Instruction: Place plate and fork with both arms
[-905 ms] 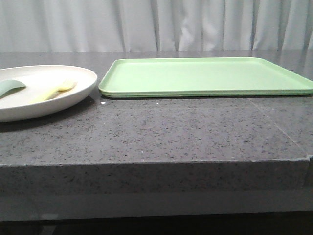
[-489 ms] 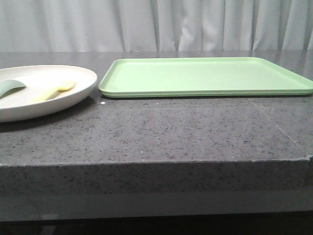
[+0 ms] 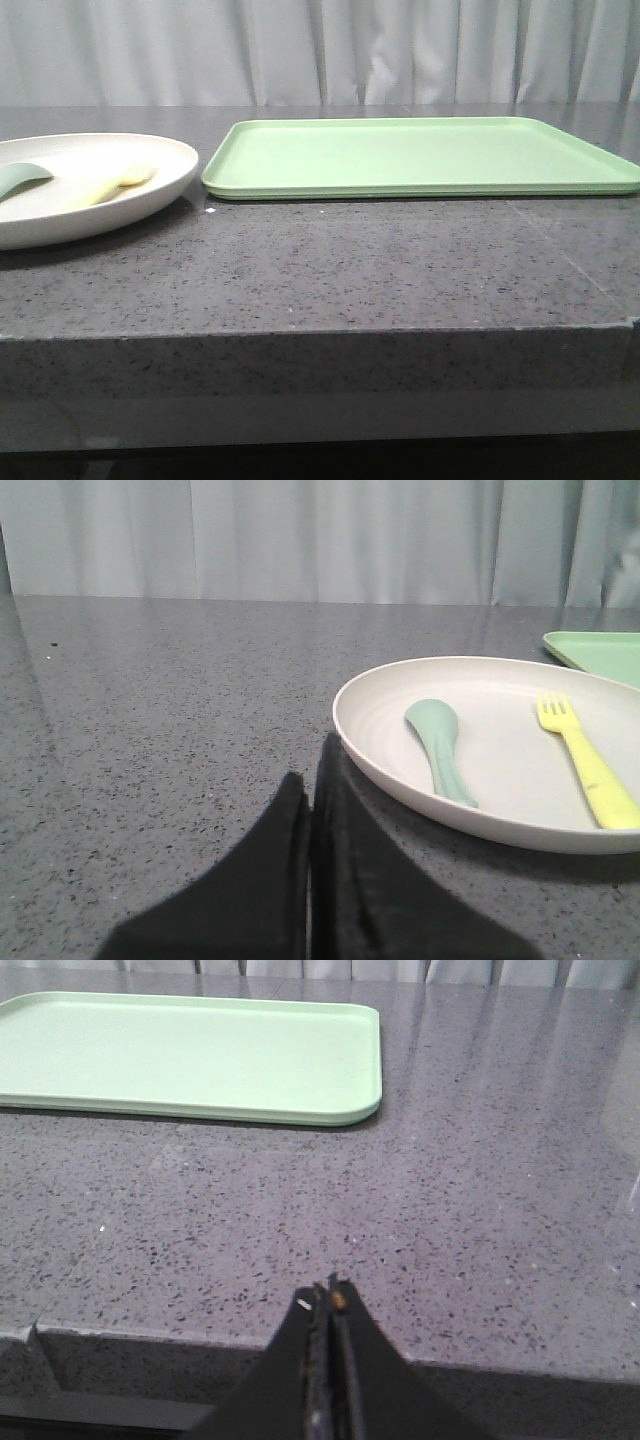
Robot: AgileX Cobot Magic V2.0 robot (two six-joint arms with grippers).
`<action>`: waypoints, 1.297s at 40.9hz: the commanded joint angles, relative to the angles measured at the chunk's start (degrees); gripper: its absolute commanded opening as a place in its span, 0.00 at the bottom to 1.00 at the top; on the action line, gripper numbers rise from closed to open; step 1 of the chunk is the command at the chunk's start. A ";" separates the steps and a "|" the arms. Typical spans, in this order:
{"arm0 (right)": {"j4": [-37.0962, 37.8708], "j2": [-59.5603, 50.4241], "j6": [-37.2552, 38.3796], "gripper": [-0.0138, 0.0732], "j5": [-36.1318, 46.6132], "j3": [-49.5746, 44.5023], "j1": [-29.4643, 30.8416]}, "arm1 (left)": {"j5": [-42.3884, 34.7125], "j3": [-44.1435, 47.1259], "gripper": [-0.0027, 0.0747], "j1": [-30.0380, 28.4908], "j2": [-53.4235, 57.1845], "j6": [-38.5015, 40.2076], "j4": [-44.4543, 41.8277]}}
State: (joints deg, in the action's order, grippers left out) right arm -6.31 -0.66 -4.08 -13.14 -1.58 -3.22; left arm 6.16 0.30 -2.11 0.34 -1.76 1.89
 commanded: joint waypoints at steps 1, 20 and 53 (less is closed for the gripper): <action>0.38 -1.00 -0.27 0.02 4.34 0.23 0.15 | -4.95 0.21 0.01 -0.16 1.13 0.23 0.12; -1.37 -1.00 -0.27 0.02 7.11 0.27 0.15 | -8.56 0.21 0.01 -0.16 1.13 0.23 0.12; -3.45 17.34 -0.27 0.04 -7.52 34.69 0.15 | 5.38 -27.04 0.01 -0.16 -20.73 0.23 2.39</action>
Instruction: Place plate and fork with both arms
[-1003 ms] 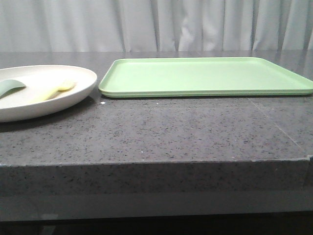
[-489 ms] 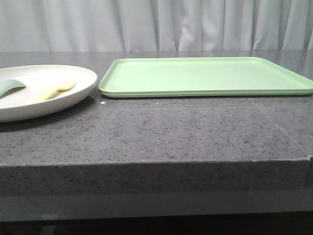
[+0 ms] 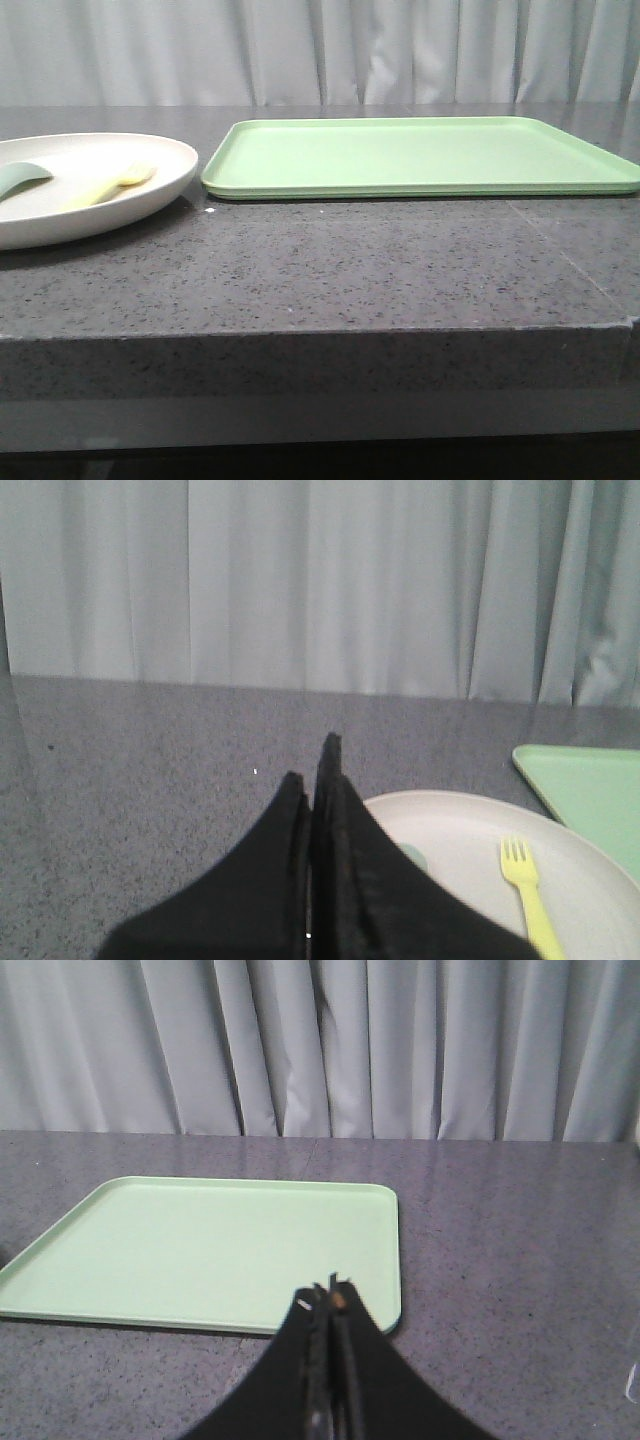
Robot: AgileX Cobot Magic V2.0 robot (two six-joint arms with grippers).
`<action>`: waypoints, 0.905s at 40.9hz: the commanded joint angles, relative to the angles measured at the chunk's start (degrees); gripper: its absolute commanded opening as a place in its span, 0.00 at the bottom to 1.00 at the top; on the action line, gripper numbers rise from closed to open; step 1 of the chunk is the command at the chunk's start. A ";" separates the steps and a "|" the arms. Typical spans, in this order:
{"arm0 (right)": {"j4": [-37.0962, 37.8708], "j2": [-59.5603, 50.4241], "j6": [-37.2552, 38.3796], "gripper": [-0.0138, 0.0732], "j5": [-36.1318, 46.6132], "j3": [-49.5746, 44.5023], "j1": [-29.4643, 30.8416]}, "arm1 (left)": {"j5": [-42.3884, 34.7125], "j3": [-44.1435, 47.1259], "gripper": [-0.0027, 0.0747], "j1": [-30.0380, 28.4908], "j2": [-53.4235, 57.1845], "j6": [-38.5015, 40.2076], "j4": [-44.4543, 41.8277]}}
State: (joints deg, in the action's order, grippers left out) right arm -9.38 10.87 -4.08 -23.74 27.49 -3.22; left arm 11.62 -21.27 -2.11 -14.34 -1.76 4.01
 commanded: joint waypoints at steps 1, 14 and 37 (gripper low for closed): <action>-0.52 7.17 -0.27 0.04 3.08 6.58 0.15 | 0.75 -6.51 0.01 -0.16 -8.06 0.23 0.27; -2.23 16.53 -0.27 0.05 1.16 11.18 0.15 | 2.76 -12.98 0.01 -0.16 -18.09 0.23 0.37; -2.18 16.47 -0.27 0.73 0.66 11.18 0.15 | 2.29 -12.98 0.89 -0.16 -18.09 0.23 0.37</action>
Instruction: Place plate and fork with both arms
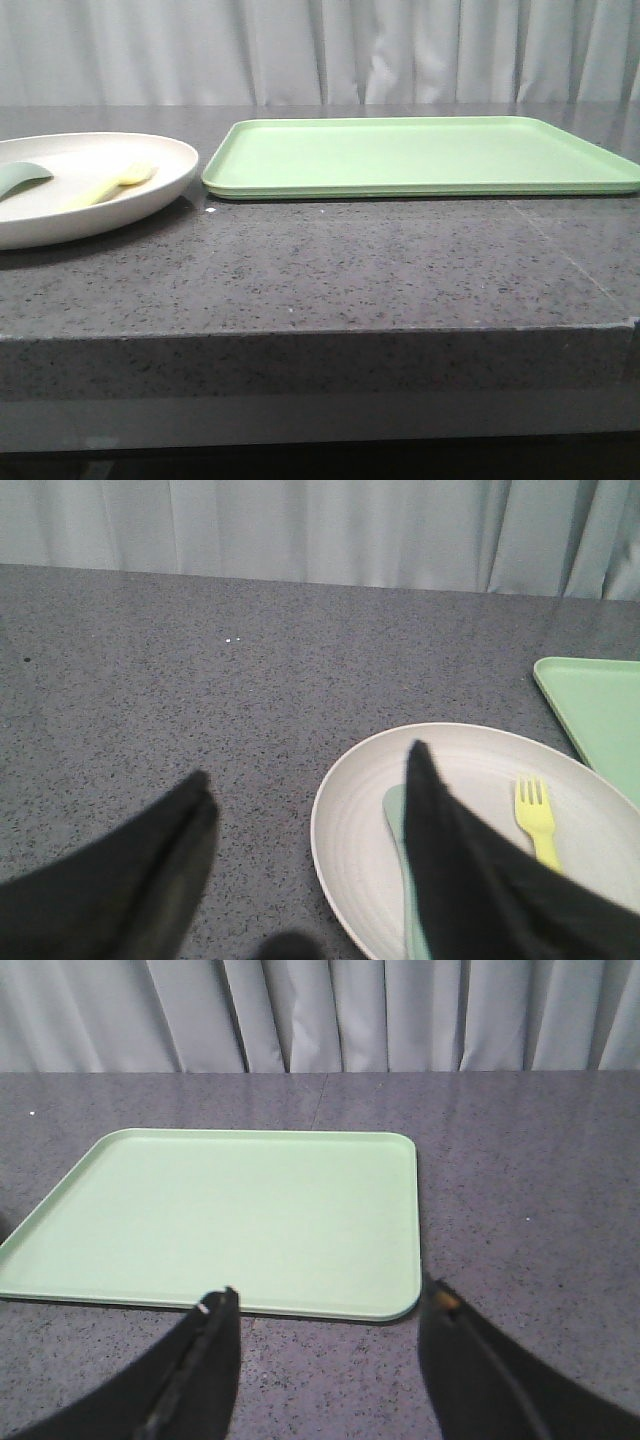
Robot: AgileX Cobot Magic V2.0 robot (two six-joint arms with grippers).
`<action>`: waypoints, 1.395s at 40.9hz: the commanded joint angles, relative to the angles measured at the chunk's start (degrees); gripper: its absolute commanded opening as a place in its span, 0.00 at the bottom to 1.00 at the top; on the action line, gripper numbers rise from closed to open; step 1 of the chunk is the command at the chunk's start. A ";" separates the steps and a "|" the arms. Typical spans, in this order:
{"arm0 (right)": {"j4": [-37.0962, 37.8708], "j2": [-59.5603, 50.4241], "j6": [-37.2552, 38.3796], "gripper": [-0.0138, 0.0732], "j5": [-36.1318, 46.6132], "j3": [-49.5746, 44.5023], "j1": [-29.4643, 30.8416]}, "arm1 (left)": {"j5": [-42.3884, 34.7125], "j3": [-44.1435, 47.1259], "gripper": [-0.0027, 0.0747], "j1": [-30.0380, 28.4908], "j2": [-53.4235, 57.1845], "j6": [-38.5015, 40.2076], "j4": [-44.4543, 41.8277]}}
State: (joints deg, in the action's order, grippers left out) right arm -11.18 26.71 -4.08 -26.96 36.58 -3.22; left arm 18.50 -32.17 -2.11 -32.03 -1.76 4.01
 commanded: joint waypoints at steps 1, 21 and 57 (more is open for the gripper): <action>-0.38 0.63 -0.27 0.73 3.89 2.08 0.15 | -5.03 -2.08 0.93 -0.16 -0.39 0.23 0.37; -0.38 0.63 -0.27 0.72 3.94 2.08 0.15 | -1.19 -8.20 0.86 -0.16 -9.07 0.23 1.58; -0.38 0.63 -0.27 0.72 3.71 2.08 0.15 | 24.96 -38.89 0.86 -0.16 -55.13 0.13 -2.28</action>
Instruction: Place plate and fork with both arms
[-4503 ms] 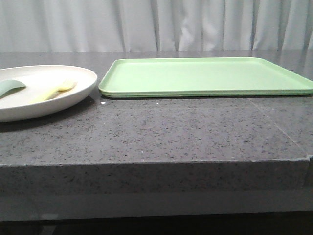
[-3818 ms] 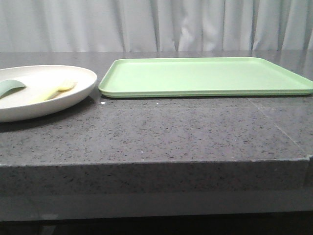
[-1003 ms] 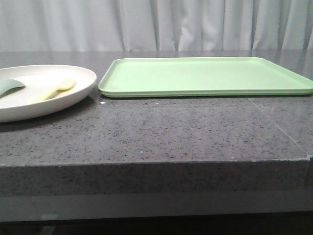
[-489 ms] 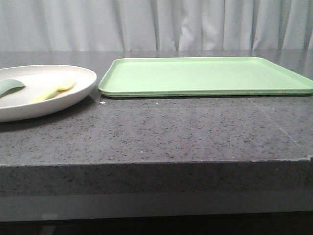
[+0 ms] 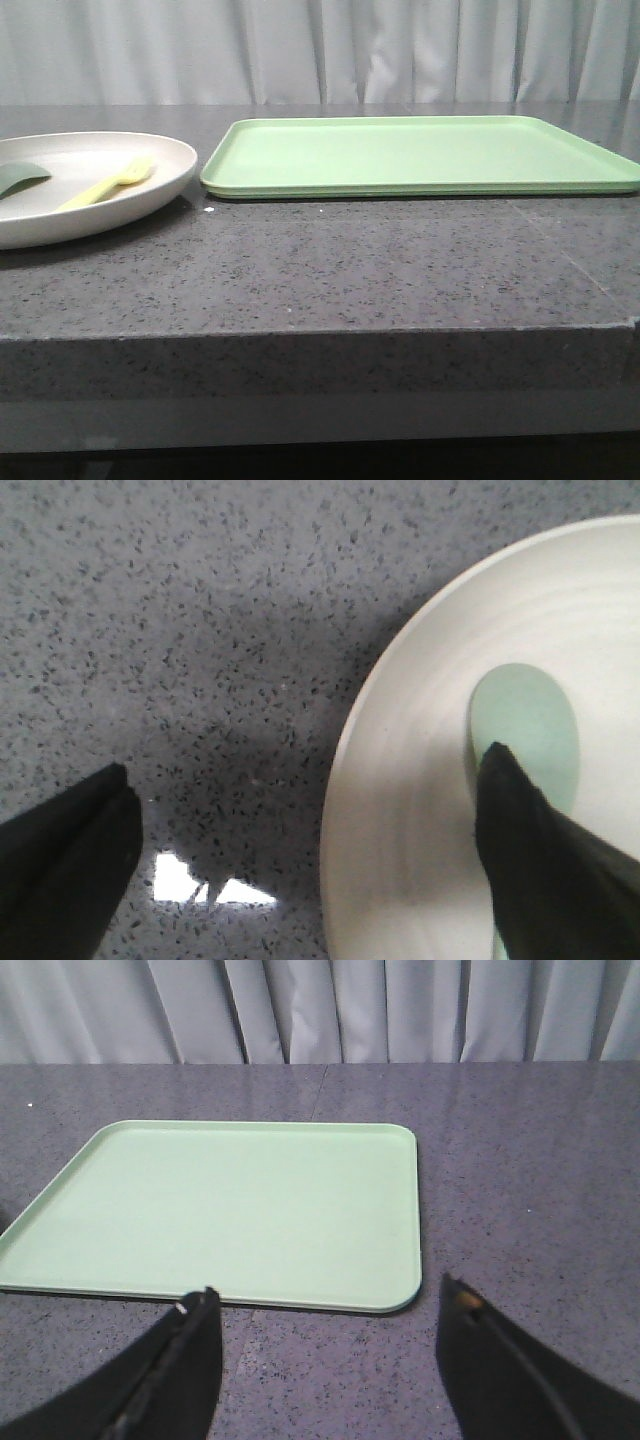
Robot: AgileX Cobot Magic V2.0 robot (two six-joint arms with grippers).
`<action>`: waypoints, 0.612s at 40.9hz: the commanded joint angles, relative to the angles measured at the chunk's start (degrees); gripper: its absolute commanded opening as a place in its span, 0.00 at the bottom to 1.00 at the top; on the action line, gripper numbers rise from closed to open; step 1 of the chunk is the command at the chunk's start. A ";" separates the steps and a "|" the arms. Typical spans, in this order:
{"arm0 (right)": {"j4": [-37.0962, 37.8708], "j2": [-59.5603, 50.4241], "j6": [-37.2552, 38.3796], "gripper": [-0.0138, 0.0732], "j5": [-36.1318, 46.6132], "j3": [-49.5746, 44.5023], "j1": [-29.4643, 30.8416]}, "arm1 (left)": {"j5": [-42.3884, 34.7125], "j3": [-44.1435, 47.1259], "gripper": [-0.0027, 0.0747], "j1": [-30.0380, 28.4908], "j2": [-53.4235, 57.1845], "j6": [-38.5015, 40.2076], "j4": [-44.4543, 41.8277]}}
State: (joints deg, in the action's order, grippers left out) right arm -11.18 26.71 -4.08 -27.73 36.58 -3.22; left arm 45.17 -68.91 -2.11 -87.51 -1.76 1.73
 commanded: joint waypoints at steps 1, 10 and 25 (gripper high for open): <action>-0.38 0.63 -0.27 0.72 4.47 2.08 0.15 | -1.63 -2.16 0.86 -0.16 -0.01 0.13 -0.06; -0.33 0.63 -0.27 0.72 4.51 2.08 0.15 | -1.58 -2.16 0.79 -0.16 -1.66 0.13 -0.06; -0.33 0.63 -0.27 0.72 4.51 2.08 0.15 | 0.54 -2.05 0.64 -0.16 -3.22 0.13 0.55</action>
State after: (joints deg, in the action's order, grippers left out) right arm -11.18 26.71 -4.08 -27.73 36.58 -3.22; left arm 46.29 -69.09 -2.11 -91.84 -1.76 1.63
